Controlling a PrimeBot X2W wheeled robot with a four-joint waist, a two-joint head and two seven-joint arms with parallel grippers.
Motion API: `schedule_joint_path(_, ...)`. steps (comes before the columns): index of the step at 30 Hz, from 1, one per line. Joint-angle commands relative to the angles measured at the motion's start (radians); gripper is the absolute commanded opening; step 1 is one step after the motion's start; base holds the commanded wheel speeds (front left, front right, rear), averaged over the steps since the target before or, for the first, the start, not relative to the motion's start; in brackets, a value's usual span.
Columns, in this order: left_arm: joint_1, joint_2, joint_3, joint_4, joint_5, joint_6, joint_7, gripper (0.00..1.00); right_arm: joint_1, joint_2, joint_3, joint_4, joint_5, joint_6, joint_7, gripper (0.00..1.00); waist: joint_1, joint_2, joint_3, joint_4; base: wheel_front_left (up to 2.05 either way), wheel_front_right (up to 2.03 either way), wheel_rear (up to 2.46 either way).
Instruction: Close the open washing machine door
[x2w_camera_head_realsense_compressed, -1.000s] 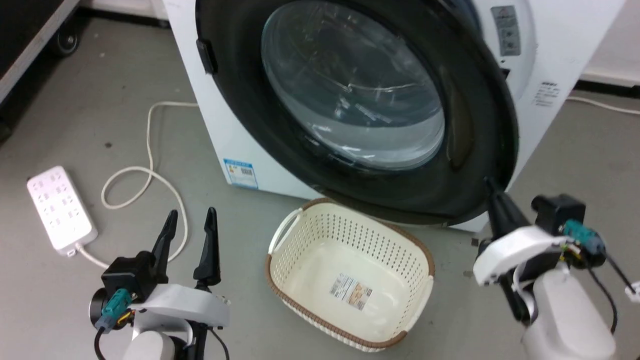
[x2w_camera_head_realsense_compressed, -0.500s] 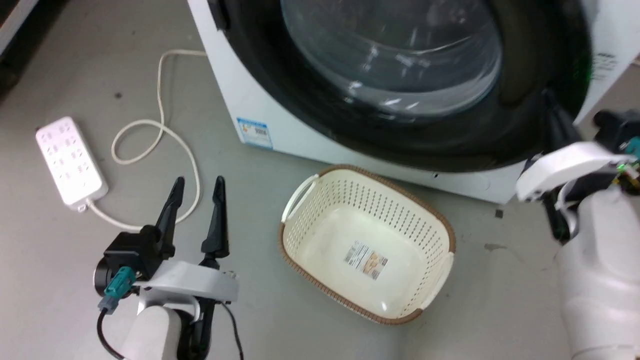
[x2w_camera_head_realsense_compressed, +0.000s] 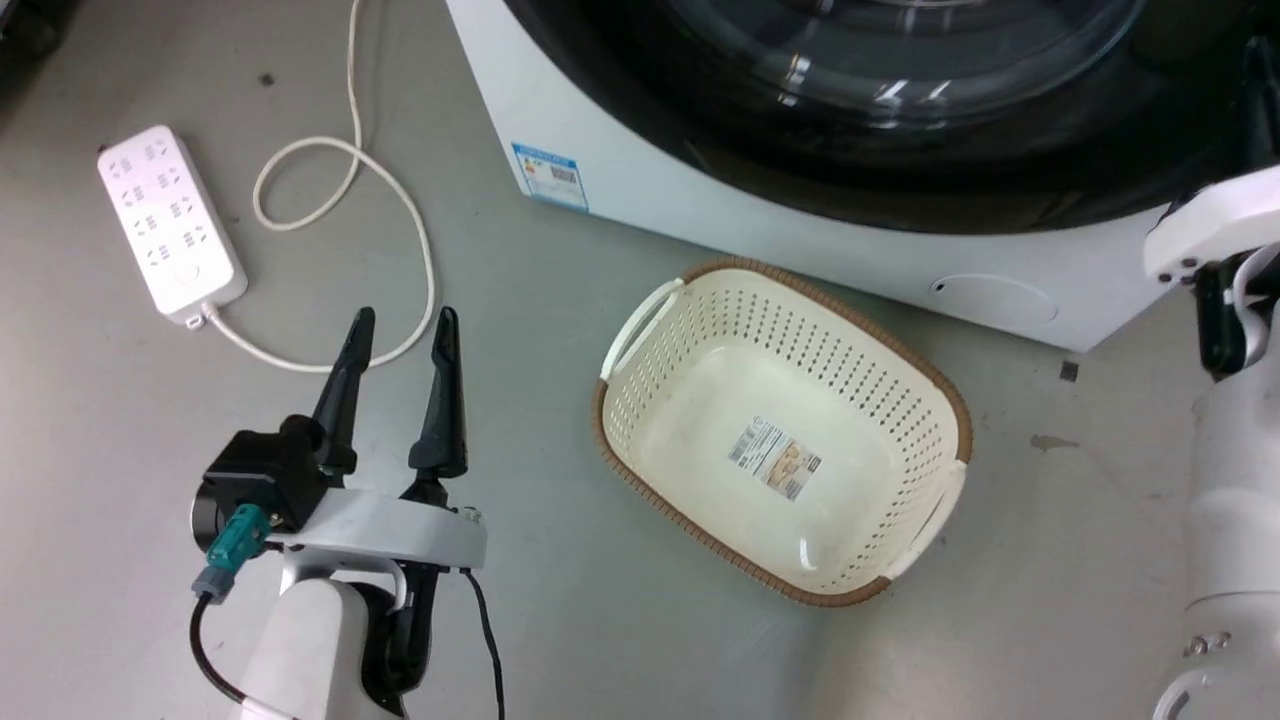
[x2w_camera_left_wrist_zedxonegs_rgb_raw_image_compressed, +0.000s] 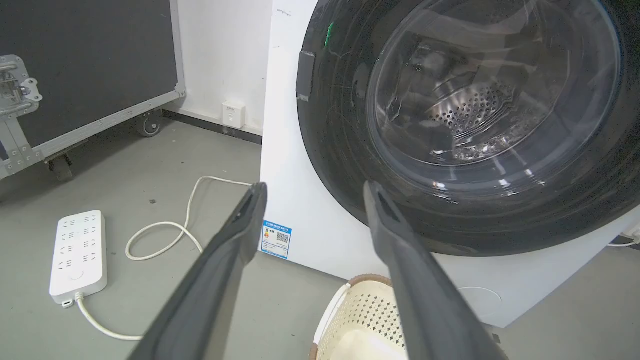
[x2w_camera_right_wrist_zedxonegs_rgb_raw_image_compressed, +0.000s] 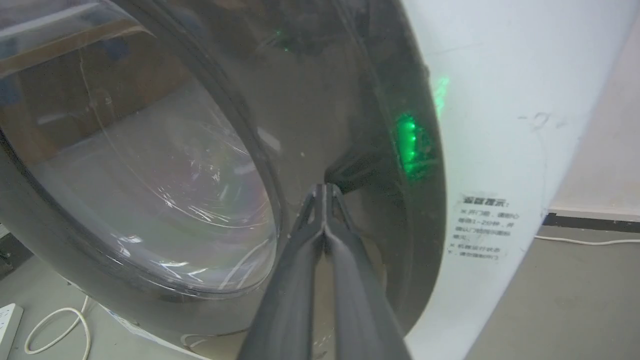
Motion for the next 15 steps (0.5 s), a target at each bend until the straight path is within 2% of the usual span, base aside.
schedule_joint_path(1, -0.014, -0.003, 0.007, -0.004, 0.008, -0.011, -0.005, 1.00, -0.032, -0.007, -0.018, -0.012, -0.010, -0.002, -0.004, 0.00, -0.0001, -0.0001, 0.011, 0.005, 0.00, 0.00, 0.00)
schedule_joint_path(6, -0.017, -0.008, 0.019, -0.001, 0.019, -0.017, -0.005, 1.00, -0.050, -0.007, -0.039, -0.040, -0.011, -0.002, -0.004, 0.00, -0.0001, -0.0001, 0.012, 0.001, 0.00, 0.00, 0.00)
schedule_joint_path(8, -0.012, -0.011, 0.031, 0.004, 0.027, -0.021, -0.005, 1.00, -0.041, -0.007, -0.034, -0.075, 0.022, -0.002, -0.004, 0.00, -0.0001, -0.0001, -0.013, -0.015, 0.00, 0.00, 0.00)
schedule_joint_path(15, 0.016, -0.008, 0.058, 0.019, 0.049, -0.032, -0.005, 1.00, 0.091, -0.007, 0.064, -0.220, 0.131, -0.002, -0.004, 0.00, -0.0001, -0.0001, -0.110, -0.078, 0.00, 0.00, 0.00)
